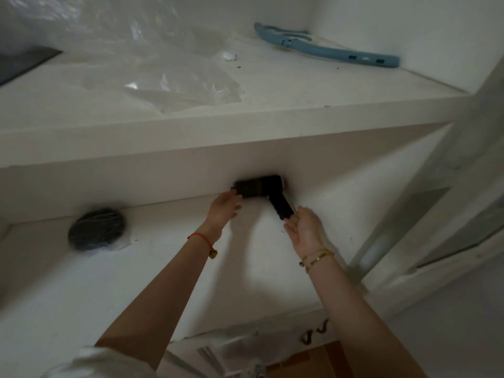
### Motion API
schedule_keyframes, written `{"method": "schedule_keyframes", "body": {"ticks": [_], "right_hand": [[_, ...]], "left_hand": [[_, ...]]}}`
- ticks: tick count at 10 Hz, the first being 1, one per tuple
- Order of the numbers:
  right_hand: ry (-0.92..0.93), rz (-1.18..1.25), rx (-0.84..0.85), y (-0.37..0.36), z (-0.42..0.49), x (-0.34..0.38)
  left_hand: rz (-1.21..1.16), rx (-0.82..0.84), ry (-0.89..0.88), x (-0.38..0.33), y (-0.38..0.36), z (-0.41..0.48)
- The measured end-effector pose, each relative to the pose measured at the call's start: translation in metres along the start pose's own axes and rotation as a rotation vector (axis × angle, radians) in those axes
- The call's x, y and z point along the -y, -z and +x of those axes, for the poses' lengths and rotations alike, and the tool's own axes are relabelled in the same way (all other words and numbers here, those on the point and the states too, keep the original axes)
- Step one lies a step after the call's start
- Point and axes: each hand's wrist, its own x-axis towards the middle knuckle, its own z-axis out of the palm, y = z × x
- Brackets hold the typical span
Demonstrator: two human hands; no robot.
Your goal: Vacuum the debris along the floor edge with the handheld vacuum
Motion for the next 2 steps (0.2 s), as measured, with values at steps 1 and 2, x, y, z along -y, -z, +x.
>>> {"method": "schedule_keyframes", "body": {"ticks": [1, 2], "right_hand": [[0.053, -0.123, 0.021, 0.001, -0.011, 0.002], [0.132, -0.262, 0.053, 0.006, -0.01, -0.002]], "left_hand": [[0.226, -0.055, -0.127, 0.001, 0.006, -0.014], [0.394, -0.093, -0.257, 0.0, 0.01, -0.031]]}}
